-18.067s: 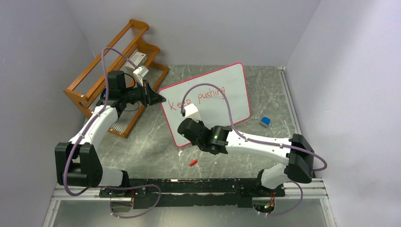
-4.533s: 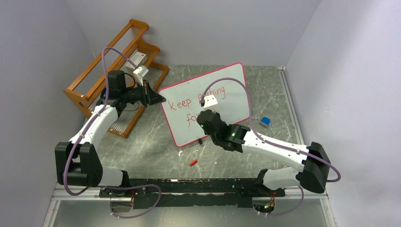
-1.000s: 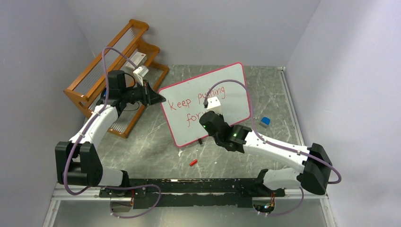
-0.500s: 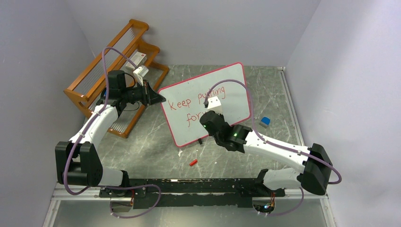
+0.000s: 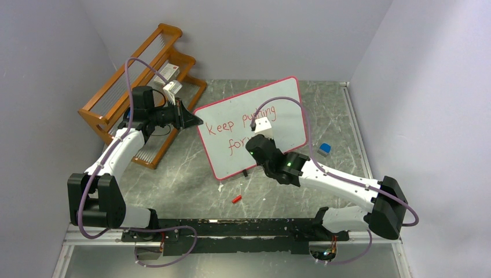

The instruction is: Write a sentence on the whiteboard

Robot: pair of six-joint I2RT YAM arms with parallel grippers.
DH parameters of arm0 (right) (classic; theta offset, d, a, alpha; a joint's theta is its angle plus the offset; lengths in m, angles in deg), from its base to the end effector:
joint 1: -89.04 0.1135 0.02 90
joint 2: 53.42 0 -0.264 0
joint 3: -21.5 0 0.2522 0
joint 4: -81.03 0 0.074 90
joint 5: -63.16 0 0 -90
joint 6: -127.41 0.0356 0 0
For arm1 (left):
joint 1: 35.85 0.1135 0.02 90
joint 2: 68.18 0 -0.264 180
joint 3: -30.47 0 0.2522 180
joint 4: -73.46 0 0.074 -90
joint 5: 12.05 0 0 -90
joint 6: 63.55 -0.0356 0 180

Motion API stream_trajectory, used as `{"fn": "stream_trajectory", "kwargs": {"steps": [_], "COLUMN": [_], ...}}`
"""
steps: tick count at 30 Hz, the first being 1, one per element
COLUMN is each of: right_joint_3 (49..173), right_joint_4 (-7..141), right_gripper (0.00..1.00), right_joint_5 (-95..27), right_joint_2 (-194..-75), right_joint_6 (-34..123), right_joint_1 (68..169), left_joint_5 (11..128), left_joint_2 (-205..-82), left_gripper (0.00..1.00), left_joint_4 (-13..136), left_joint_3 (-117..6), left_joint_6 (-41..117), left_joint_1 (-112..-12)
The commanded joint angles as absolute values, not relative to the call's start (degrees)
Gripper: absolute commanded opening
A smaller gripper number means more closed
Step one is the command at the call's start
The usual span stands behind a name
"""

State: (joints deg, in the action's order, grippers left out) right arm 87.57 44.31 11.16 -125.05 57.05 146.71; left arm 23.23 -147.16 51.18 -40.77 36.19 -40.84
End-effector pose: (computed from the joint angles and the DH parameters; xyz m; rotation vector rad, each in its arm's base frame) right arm 0.1593 0.2108 0.2710 -0.3828 2.0949 0.0155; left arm 0.2976 -0.0552 0.2914 0.5025 1.9783 -1.1484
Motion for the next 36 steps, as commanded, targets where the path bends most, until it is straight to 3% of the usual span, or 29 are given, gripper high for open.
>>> {"fn": "stream_trajectory", "kwargs": {"steps": [1, 36], "right_joint_3": [88.78, 87.87], "right_joint_4": [47.24, 44.21], "right_gripper": [0.00, 0.00], "right_joint_5": [12.83, 12.38], "right_joint_2": [-124.26, -120.27], "right_joint_6": [55.42, 55.28], "right_joint_1": [145.40, 143.84], "left_joint_5": [31.34, 31.99], "left_joint_2": [-149.39, -149.62], "left_gripper": [0.05, 0.05], "left_joint_4": [47.58, 47.19], "left_joint_3": [-39.83, -40.16], "left_joint_6": [29.25, 29.01], "left_joint_1": [-42.00, -42.00]}}
